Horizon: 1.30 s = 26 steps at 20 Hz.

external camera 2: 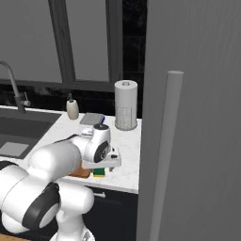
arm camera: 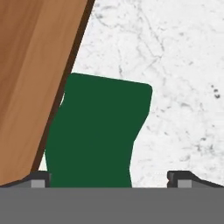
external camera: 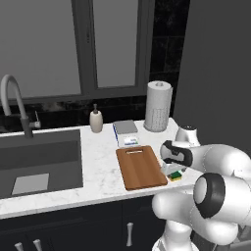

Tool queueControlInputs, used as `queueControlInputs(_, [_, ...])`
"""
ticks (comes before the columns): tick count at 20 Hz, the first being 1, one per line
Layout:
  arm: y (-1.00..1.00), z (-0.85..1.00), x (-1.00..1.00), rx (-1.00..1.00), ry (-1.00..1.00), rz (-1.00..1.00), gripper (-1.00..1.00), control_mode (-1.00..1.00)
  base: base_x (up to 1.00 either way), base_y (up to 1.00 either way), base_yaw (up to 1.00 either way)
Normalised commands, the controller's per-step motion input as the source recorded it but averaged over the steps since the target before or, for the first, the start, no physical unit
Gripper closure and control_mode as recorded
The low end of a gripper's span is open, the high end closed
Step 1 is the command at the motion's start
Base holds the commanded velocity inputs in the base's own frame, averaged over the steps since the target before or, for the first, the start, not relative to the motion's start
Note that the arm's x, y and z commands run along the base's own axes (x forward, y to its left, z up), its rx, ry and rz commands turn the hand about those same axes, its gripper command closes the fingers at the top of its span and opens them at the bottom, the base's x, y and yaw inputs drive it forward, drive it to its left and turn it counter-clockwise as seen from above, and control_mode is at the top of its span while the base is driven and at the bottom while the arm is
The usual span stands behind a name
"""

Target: Pick up the sponge from the counter and clean the cutting board by briefly scrubbing or pressing down on the cutting board. Once finished, release the sponge.

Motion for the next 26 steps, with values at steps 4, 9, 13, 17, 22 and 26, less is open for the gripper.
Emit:
queueControlInputs(4, [-0.32,-0.18,0.01,0.0,-0.03,-0.01,-1.0,-1.0,0.0,0.0,0.0])
queueControlInputs(9, [-0.26,-0.06,0.01,-0.01,-0.06,-0.02,-1.0,-1.0,0.0,0.0,0.0])
queueControlInputs(13, [-0.05,0.0,-0.02,0.0,-0.06,0.0,-1.0,-1.0,0.0,0.0,0.0])
queueControlInputs(17, [0.23,0.39,-0.1,0.0,-0.05,0.0,-1.0,-1.0,0.0,0.0,0.0])
queueControlInputs(22, [0.31,0.33,0.01,0.0,0.0,0.0,-1.0,-1.0,0.0,0.0,0.0])
queueControlInputs(26, [0.05,-0.01,0.24,0.0,0.1,0.01,-1.0,-1.0,0.0,0.0,0.0])
